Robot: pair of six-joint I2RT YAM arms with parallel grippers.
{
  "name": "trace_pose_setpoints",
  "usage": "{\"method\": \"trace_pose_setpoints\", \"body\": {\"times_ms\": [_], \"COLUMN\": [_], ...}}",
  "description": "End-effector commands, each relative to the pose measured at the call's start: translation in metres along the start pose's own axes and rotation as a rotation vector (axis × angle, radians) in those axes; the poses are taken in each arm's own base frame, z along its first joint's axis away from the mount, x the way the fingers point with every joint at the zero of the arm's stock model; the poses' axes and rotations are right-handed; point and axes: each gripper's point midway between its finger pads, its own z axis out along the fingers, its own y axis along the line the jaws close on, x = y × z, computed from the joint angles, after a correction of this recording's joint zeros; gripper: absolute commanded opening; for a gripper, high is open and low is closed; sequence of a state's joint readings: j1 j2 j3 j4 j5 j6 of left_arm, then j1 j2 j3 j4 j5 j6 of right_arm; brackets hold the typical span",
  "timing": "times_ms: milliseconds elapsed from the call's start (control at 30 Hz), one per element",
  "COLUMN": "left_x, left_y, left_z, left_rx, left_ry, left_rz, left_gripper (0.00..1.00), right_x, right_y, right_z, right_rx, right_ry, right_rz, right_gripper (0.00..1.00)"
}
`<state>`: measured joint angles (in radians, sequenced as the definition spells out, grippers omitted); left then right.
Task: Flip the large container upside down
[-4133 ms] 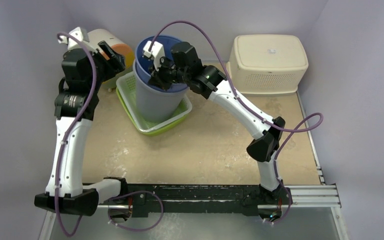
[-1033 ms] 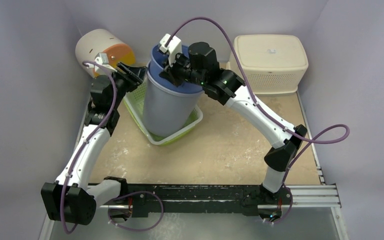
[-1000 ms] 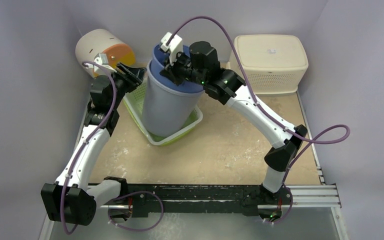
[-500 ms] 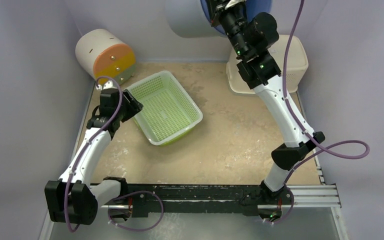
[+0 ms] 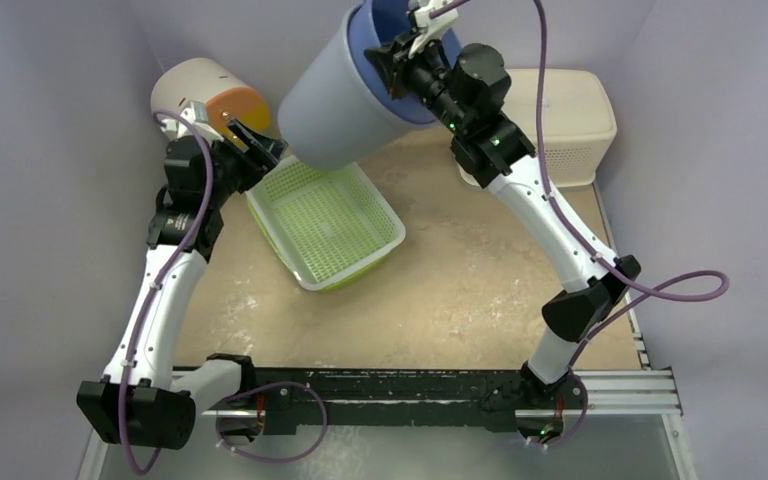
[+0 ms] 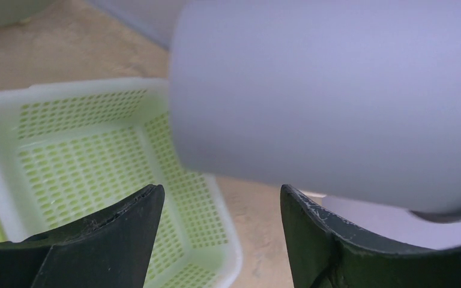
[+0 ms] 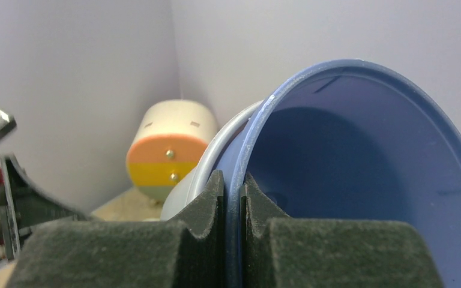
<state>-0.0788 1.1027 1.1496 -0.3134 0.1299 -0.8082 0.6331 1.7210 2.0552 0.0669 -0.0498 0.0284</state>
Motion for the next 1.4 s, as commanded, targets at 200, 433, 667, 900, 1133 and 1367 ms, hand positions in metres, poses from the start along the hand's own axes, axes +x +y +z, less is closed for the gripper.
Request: {"method": "trace_pose_setpoints", "body": {"times_ms": [200, 433, 667, 900, 1133, 1367], "left_x": [-0.079, -0.076, -0.079, -0.073, -0.043, -0.026], "left_y": [-0.110, -0.115, -0.121, -0.118, -0.094, -0.083], "left_z": [-0.026, -0.015, -0.011, -0.009, 0.004, 0.016], "left_rx": [0.334, 0.349, 0.369, 0.345, 0.278, 0.249], "left_ry": [-0.155, -0.117, -0.118, -0.092, -0.009, 0.041], "left_rz": [-0.165, -0.227, -0.260, -0.251, -0.251, -0.251], "left_gripper": [0.72, 0.70, 0.67, 0.62, 0.51, 0.50], "right_x": [-0.068, -0.044, -0.033, -0.030, -0.031, -0.030], "right_y": [0.052, 0.086, 0.107, 0.109, 0.107, 0.108], "right_z": [-0.018, -0.017, -0.010, -0.008, -0.008, -0.009], "right_rx": [-0.250, -0.357, -0.423, -0.424, -0.415, -0.423], "right_ry": [-0.196, -0.124, -0.087, -0.084, -0.081, -0.077], "right_rz": [0.066, 0.088, 0.097, 0.098, 0.087, 0.082], "right_gripper": [0.00, 0.00, 0.00, 0.00, 0.00, 0.00]}}
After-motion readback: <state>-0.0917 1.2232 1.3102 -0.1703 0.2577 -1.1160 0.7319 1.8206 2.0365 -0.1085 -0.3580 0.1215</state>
